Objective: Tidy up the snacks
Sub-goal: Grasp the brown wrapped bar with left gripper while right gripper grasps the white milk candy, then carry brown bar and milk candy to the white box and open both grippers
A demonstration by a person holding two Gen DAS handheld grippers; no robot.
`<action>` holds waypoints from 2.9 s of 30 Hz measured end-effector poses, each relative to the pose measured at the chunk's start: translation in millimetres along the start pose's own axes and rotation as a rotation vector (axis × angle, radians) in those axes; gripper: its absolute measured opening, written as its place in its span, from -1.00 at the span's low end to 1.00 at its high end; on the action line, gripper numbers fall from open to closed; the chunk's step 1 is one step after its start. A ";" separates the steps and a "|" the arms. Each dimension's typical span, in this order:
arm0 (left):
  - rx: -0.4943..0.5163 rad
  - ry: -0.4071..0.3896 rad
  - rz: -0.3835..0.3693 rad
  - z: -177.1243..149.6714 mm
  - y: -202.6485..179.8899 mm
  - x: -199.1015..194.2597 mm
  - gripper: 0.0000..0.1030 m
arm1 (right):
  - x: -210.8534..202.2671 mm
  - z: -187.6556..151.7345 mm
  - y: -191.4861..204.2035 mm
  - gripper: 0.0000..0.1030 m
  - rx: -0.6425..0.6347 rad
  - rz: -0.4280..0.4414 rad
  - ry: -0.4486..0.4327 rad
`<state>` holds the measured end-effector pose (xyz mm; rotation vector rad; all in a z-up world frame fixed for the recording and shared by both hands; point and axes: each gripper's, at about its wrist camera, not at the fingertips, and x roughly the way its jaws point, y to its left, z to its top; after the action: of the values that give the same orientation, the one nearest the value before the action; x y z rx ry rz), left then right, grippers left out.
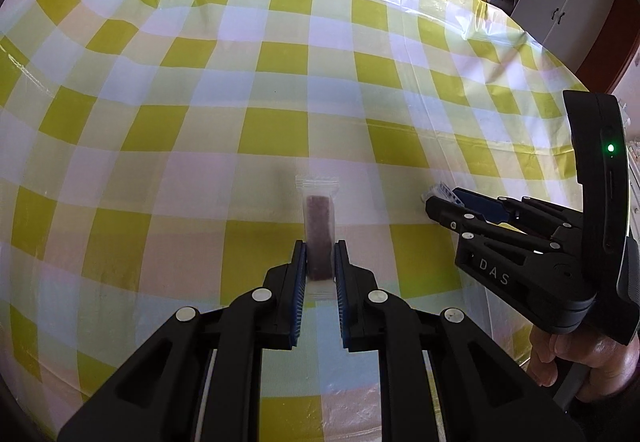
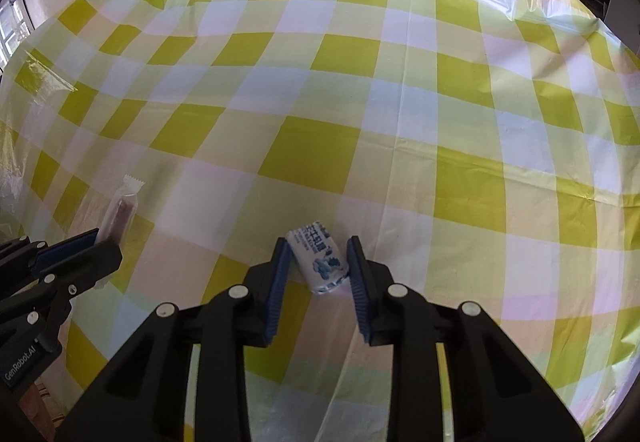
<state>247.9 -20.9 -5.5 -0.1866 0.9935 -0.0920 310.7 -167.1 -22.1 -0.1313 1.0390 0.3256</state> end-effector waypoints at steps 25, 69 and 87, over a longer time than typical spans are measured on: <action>0.143 0.012 -0.158 -48.2 -68.7 -37.5 -0.74 | -90.7 -108.5 -27.6 -0.61 0.168 -0.096 -0.023; 0.494 0.258 -0.528 -183.8 -270.8 -77.3 -0.74 | -237.9 -326.2 -159.2 -0.60 0.567 -0.484 0.042; 0.533 0.364 -0.607 -219.4 -304.2 -80.7 -0.23 | -277.6 -350.3 -156.8 -0.55 0.538 -0.720 0.000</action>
<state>22.4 -331.1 4.6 0.0283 1.2093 -0.9632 -55.6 -462.2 33.2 -0.0132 0.9795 -0.6050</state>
